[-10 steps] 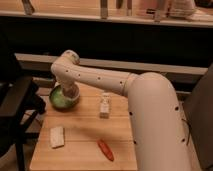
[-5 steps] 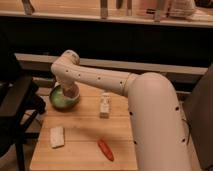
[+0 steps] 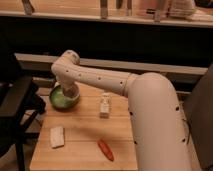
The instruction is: Place the ceramic cup in the ceramic bowl
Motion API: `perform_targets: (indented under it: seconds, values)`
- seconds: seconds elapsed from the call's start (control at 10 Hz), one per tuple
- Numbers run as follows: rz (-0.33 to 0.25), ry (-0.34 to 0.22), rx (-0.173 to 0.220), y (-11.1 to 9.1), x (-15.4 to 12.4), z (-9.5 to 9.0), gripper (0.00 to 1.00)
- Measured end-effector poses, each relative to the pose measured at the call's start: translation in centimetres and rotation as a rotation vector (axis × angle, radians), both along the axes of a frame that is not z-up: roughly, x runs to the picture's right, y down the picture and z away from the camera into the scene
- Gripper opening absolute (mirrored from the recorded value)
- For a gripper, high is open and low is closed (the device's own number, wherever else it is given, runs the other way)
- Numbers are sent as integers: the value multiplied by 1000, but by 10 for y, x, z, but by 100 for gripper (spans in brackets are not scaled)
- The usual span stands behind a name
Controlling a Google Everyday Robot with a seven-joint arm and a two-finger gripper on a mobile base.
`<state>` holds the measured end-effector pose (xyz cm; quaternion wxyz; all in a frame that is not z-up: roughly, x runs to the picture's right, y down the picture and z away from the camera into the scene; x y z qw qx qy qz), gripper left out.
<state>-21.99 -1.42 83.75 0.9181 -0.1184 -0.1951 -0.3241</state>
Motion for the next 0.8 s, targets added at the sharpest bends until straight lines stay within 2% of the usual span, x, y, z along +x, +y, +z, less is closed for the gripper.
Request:
perform_targets:
  seconds: [0.4, 0.6, 0.8]
  values:
    - [1, -6, 4, 0, 0, 0, 28]
    - [0, -8, 4, 1, -1, 0, 20]
    - [0, -10, 4, 1, -1, 0, 29]
